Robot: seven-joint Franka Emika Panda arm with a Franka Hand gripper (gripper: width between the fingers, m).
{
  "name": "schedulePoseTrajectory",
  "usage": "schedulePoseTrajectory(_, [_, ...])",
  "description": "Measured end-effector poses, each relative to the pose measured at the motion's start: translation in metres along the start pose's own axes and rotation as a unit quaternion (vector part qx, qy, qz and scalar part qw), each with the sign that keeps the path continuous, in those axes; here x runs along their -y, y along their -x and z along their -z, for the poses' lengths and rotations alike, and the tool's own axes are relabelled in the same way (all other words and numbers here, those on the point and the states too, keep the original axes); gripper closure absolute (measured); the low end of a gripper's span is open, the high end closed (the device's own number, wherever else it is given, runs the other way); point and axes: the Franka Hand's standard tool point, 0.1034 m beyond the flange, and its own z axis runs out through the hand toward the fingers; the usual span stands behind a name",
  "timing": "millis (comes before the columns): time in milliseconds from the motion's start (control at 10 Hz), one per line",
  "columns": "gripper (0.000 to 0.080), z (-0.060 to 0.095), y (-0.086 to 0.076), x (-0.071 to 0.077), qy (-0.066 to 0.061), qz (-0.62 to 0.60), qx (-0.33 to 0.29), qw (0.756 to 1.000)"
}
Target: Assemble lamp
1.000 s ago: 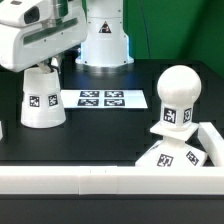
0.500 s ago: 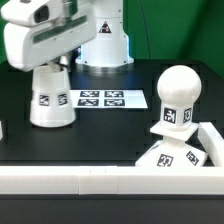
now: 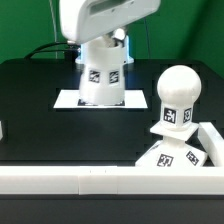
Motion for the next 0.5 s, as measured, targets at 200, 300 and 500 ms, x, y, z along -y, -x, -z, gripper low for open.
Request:
schedulePoseTrajectory(200, [0.0755,0.04,-0.042,0.004,-0.003,-0.04,0.008,0.999])
schedulePoseTrajectory(300, [0.0755,0.051,-0.053,-0.001,-0.004,-0.047,0.01,0.999])
schedulePoseTrajectory(500, [0.0755,0.052,-0.056,-0.003,-0.008,-0.048,0.015,0.999])
